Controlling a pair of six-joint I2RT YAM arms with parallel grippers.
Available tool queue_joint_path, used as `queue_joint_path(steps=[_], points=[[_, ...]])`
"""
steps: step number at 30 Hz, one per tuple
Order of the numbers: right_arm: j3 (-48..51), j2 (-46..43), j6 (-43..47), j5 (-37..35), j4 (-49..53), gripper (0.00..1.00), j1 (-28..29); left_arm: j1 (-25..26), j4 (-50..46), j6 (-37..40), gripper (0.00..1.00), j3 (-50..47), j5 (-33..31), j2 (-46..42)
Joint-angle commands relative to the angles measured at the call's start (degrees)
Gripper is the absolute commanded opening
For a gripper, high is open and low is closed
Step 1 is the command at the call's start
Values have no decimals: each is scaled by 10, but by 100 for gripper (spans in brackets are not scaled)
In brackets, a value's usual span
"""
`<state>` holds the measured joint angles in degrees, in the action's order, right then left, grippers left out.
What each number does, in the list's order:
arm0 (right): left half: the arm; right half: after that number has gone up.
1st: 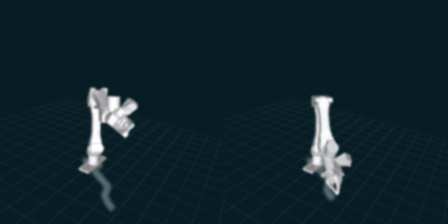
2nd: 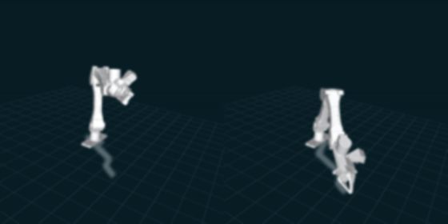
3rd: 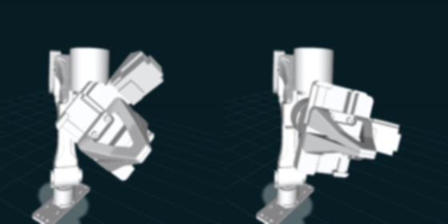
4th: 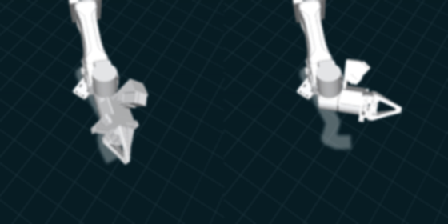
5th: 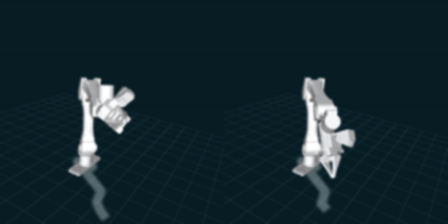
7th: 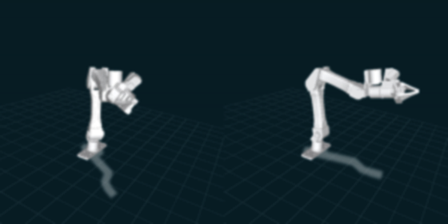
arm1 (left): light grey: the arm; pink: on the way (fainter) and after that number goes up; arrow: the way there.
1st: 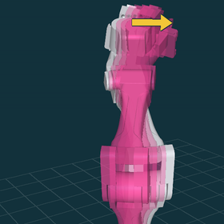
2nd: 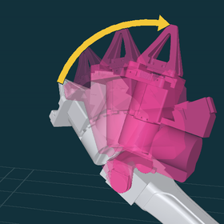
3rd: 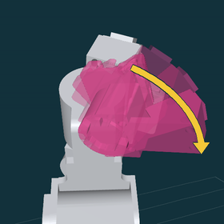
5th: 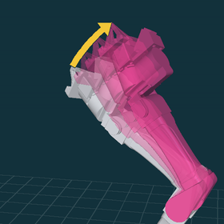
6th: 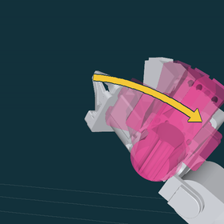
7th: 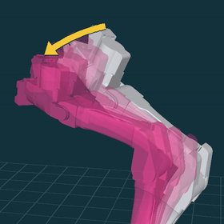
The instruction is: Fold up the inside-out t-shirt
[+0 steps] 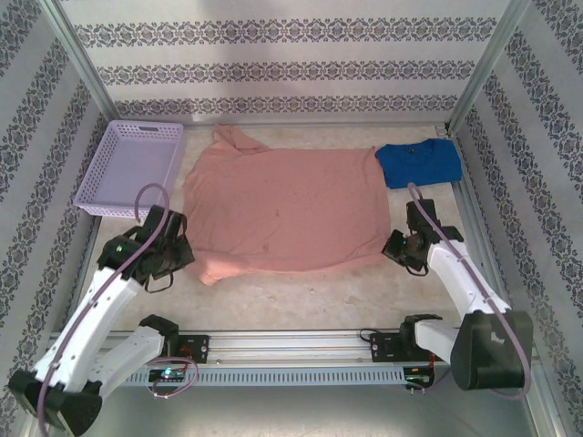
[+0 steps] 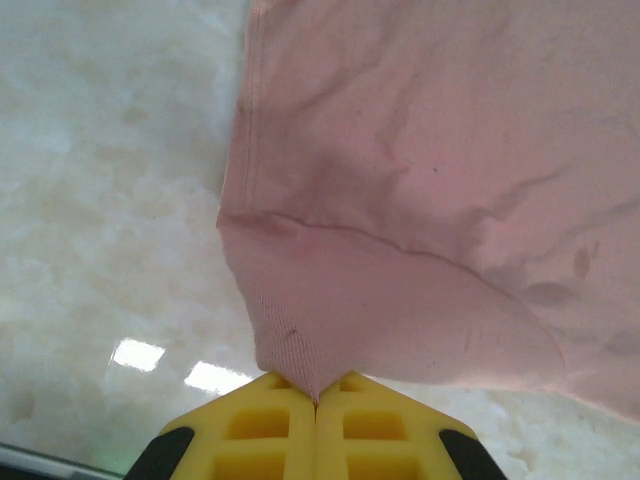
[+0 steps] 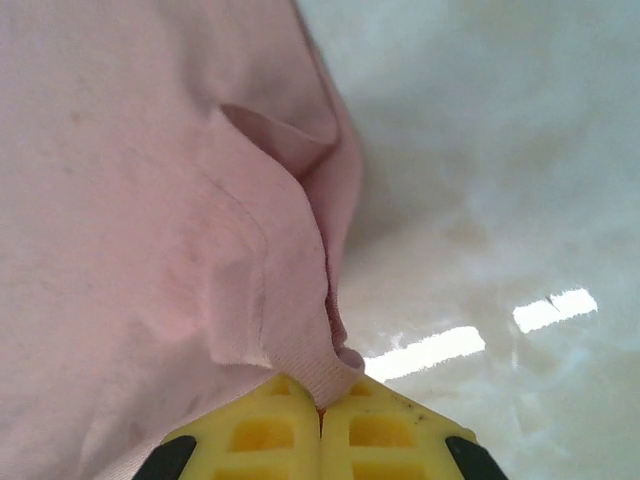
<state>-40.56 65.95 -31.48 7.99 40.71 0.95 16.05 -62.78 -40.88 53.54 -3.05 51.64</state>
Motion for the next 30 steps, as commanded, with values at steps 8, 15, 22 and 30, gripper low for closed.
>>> queue_joint_path(steps=[8,15,22,30], points=[[-142,174,96,-36,-7,3,25,-80,128,139,0,112,72,184],[-209,260,121,-50,-10,4,32,-108,149,164,0,180,82,303],[-226,287,142,-83,0,4,25,-131,156,176,0,227,96,373],[-235,298,140,-86,-3,4,23,-143,161,181,0,246,104,402]])
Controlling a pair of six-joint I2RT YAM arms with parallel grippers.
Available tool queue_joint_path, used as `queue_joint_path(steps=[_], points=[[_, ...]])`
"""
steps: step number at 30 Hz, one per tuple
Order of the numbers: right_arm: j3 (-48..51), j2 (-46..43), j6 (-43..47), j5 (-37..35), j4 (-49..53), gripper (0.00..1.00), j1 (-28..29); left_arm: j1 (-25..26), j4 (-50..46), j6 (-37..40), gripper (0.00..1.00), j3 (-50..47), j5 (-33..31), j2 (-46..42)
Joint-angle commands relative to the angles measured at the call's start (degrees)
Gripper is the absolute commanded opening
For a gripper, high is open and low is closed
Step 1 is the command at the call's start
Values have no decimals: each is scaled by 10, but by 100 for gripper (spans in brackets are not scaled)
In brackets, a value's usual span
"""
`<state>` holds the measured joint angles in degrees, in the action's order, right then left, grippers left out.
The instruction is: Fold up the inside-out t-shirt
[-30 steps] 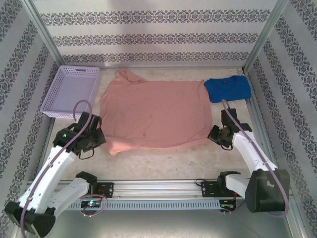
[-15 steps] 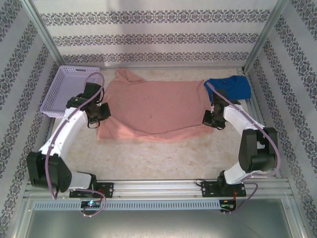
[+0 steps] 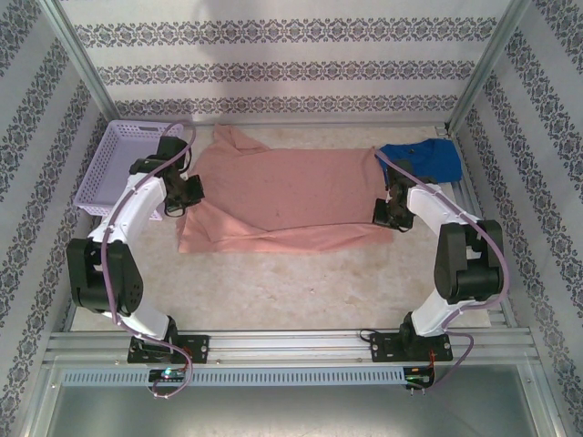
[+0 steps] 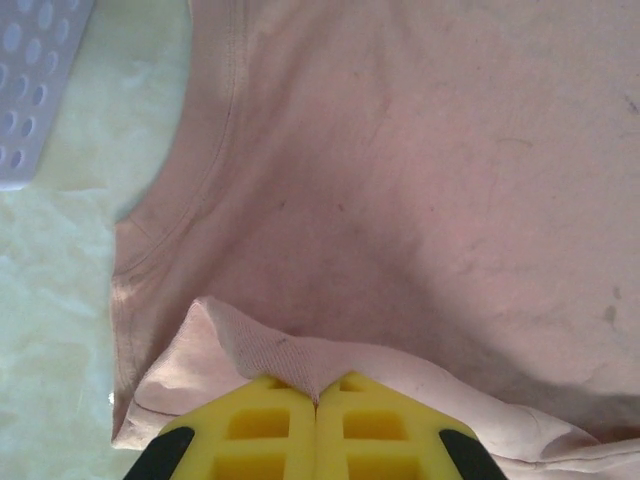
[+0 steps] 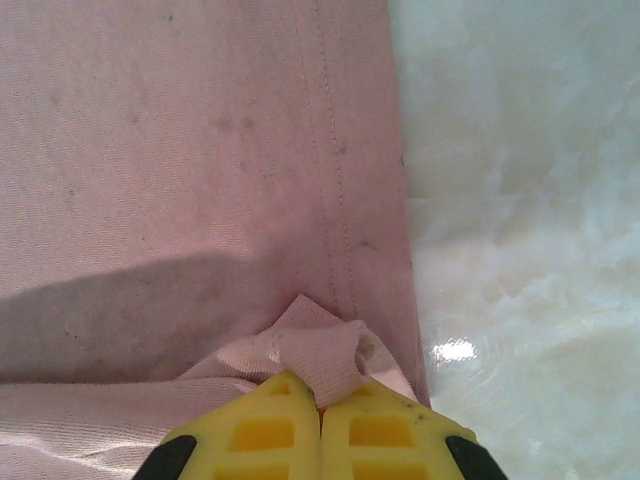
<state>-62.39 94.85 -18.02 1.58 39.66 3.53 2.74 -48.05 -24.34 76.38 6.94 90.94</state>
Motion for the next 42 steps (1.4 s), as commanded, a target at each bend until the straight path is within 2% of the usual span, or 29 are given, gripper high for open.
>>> queue_joint_path(steps=[1,14,23,42], points=[[-19,10,4,-21,5,4,-3,-10,15,16,0,18,5,12],[-45,36,5,-30,5,4,-3,-23,19,21,0,41,20,52],[-54,49,11,-42,4,4,-1,-27,16,27,0,60,7,68],[-91,94,15,-42,-3,8,4,-42,21,26,0,69,10,88]])
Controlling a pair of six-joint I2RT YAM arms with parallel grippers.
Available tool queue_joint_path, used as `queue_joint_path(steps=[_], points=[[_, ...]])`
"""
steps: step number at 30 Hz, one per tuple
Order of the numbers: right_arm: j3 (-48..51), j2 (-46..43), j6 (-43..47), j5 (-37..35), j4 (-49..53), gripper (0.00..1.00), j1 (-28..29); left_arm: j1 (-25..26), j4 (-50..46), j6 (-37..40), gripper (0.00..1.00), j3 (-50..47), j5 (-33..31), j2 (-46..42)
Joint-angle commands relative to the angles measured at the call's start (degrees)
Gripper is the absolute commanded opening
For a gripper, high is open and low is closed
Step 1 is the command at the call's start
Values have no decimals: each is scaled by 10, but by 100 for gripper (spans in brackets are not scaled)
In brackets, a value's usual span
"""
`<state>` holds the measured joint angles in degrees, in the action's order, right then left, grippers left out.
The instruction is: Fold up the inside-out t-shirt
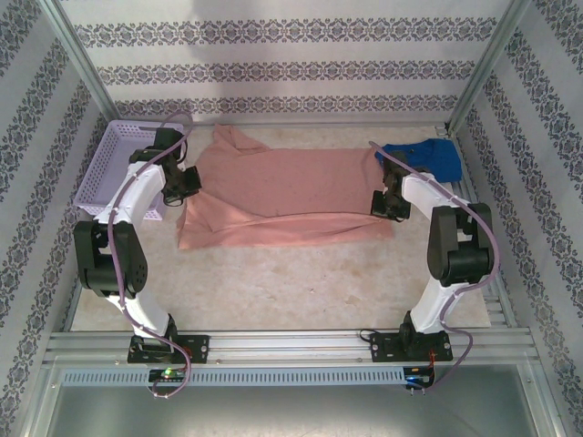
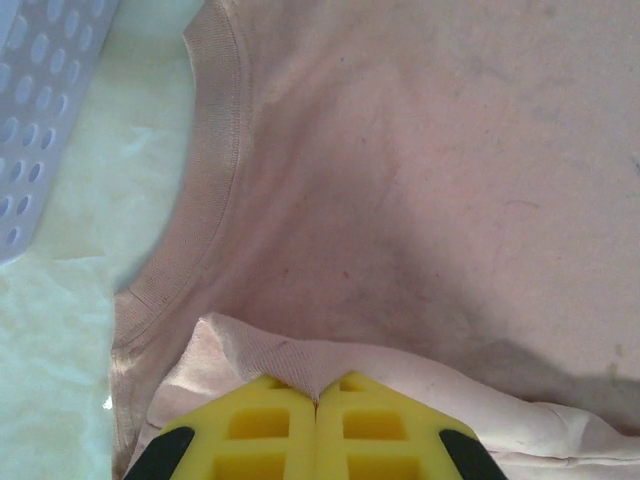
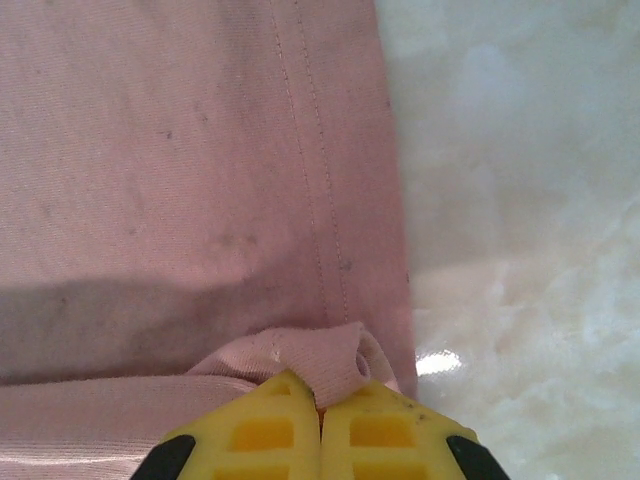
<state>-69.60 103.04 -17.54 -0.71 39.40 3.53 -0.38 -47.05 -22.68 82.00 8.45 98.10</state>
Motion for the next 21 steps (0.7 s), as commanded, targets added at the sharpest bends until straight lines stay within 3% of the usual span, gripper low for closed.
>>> queue_joint_path(steps=[1,5,12,21], points=[[-21,17,10,-19,-1,9,5,-11,14,8,0,12,-4,19],[-32,31,11,-20,-2,19,5,-11,29,-4,7,17,0,40],[-63,10,14,-30,6,36,2,-11,45,-26,8,75,6,119],[8,-77,5,20,-35,43,34,-16,62,-31,19,86,-61,128]])
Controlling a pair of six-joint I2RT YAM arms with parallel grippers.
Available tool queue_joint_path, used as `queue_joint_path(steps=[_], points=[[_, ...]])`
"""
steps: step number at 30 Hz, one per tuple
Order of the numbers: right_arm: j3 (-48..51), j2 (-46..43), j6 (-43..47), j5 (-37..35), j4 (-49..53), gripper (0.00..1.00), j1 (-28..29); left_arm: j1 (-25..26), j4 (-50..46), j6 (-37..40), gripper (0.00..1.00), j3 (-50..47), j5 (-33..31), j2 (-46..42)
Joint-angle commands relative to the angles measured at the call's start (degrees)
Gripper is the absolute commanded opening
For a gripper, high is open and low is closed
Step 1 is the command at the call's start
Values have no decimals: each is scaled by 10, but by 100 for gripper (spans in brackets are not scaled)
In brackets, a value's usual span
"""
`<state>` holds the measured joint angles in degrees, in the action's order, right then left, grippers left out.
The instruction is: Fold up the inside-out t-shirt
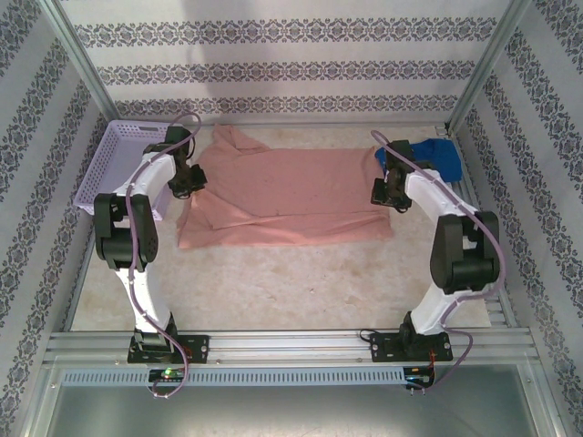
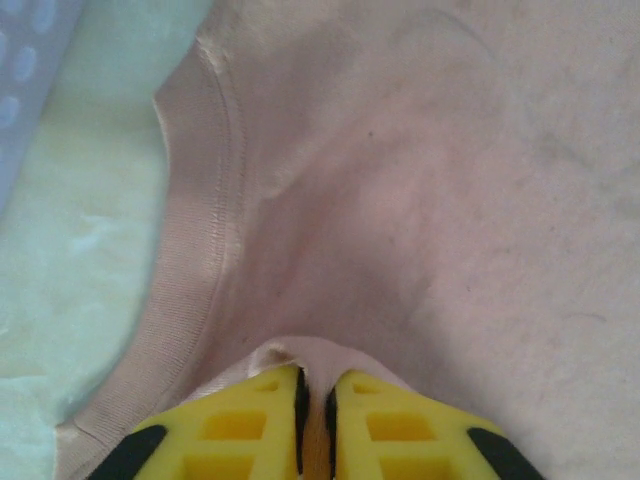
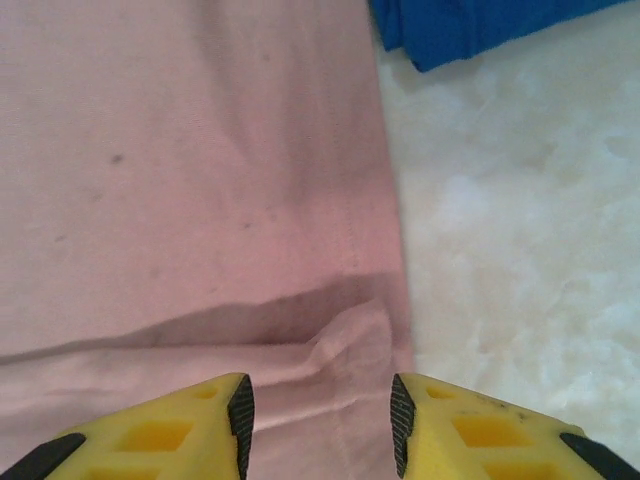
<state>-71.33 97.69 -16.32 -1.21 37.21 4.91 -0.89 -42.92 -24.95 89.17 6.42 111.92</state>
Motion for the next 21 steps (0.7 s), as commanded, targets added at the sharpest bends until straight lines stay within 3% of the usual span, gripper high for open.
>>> queue_joint_path(steps=[1,8,11,14,21], points=[[32,-20,-12,32,-17,44,22,-13,23,-9,23,13,-44,-12],[34,29,-23,74,-33,43,23,-15,52,-27,49,-63,-29,-88],[36,28,-23,77,-38,43,26,-6,108,-55,54,-172,41,-171],[38,26,-21,81,-43,43,28,25,133,-70,56,-249,69,-219],[35,36,-21,93,-47,43,38,61,138,-62,58,-275,58,-177]])
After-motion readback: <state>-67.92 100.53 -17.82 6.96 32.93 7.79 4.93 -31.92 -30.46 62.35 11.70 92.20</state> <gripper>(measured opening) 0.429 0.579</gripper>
